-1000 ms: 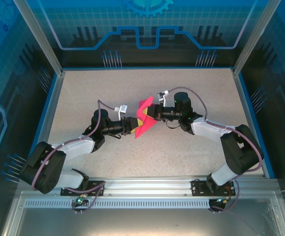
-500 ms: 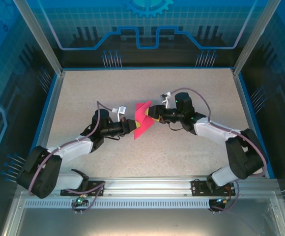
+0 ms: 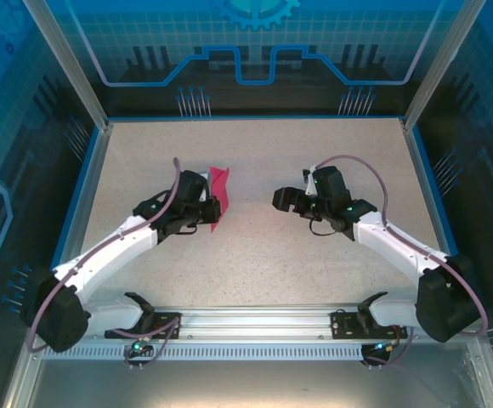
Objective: Fold a paper plane with a square sheet of paper (pick it up from the middle)
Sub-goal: Turn over the paper at the center of the table.
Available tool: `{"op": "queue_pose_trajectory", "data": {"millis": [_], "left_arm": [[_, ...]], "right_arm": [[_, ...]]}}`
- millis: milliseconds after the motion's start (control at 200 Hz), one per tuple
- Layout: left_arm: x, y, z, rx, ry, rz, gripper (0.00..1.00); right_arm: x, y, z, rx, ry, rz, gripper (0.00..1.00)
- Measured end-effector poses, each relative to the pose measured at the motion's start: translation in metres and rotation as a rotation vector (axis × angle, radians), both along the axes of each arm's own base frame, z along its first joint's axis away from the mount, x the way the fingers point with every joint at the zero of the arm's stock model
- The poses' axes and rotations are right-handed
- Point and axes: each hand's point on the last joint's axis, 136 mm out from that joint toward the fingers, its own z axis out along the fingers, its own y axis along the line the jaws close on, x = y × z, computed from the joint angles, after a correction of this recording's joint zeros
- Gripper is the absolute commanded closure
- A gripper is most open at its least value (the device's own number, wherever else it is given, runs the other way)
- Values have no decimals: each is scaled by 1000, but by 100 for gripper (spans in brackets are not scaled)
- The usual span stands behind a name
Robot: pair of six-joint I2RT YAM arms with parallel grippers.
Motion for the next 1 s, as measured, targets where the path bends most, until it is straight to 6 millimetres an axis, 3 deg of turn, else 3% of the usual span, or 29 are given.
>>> {"op": "queue_pose_trajectory", "data": {"millis": [230, 370, 685, 1000], "left_arm": [[6, 43, -35, 412, 84, 118, 90], [9, 54, -51, 582, 126, 136, 87], [16, 37, -88, 758, 188, 89, 80], [13, 3, -112, 633, 245, 37, 64]], "right_arm": [[-6, -16, -17, -75, 40, -50, 12], [-9, -23, -20, -98, 41, -70, 11], [-13, -29, -26, -122, 57, -88, 11], [-17, -37, -31, -137, 79, -123, 11]]}}
